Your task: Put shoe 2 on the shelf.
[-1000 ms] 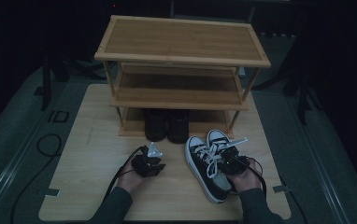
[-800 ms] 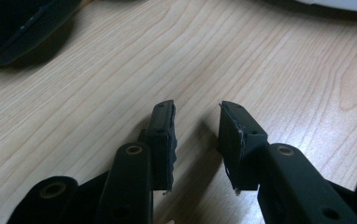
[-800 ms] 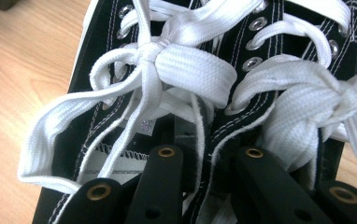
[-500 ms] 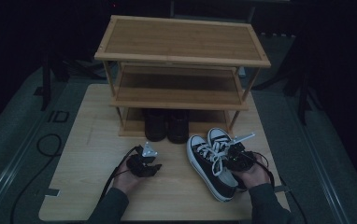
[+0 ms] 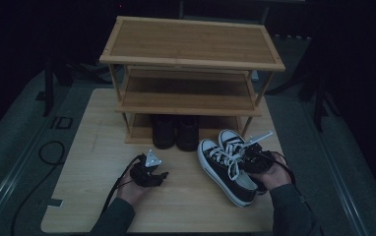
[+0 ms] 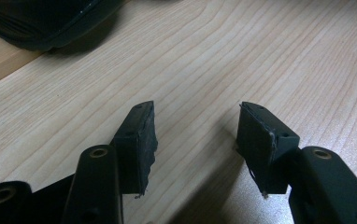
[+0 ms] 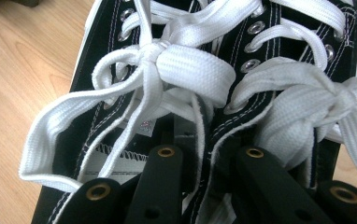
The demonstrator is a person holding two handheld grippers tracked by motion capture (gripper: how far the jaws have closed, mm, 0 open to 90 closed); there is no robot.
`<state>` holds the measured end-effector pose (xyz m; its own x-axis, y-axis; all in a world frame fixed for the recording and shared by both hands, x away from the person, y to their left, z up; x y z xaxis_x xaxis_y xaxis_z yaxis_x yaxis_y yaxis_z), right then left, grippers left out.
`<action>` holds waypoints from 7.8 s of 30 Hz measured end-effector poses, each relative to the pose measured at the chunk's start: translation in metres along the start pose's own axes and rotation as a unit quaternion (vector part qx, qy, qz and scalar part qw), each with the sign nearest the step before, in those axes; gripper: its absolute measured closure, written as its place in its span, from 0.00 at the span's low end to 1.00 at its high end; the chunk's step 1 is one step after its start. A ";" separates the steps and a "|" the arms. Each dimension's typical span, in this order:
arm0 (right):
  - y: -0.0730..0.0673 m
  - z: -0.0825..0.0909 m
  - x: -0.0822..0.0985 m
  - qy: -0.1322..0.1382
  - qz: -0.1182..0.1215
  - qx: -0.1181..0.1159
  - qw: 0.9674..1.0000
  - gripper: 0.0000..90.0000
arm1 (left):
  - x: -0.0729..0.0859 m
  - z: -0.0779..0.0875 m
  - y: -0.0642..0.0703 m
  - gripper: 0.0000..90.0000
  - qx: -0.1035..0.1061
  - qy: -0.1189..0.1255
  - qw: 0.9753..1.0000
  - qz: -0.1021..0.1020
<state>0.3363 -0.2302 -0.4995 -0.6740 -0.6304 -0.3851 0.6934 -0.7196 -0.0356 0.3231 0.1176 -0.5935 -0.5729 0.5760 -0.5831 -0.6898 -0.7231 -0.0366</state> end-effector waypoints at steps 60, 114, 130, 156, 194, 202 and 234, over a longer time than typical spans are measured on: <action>0.002 0.056 -0.048 -0.010 0.187 -0.026 0.982 0.93 | 0.006 -0.004 -0.004 0.30 -0.015 0.025 0.999 0.026; -0.047 0.119 -0.090 0.053 0.282 -0.063 0.956 0.93 | 0.005 -0.005 -0.004 0.30 -0.015 0.025 0.999 0.027; -0.025 0.108 -0.131 0.086 0.164 -0.001 0.983 0.93 | 0.005 -0.004 -0.004 0.30 -0.015 0.024 0.999 0.025; -0.025 0.088 -0.164 0.124 0.028 0.078 0.989 0.93 | 0.005 -0.004 -0.004 0.30 -0.014 0.023 0.999 0.022; -0.017 0.093 -0.172 0.118 0.033 0.113 0.986 0.57 | 0.005 -0.005 -0.003 0.30 -0.011 0.024 0.999 0.022; -0.013 0.103 -0.167 0.120 0.039 0.084 0.988 0.55 | 0.005 -0.005 -0.003 0.30 -0.012 0.024 0.999 0.022; -0.031 0.128 -0.125 0.161 0.112 0.020 0.980 0.99 | -0.054 0.048 -0.010 0.70 0.011 0.044 0.999 0.010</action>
<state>0.3663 -0.1667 -0.3326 -0.3862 -0.6535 -0.6510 0.7996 -0.5890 0.1170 0.3391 0.1122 -0.5224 -0.5462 0.5245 -0.6531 -0.6889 -0.7248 -0.0059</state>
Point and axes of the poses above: each handheld gripper's, and its own axes: z roughly backward along the jaws, x roughly out of its underside, y roughly to its right, the point moved 2 cm from there along -z, roughly forward along the jaws, and after that the axes turned 9 degrees about -y, right-handed, at the moved point
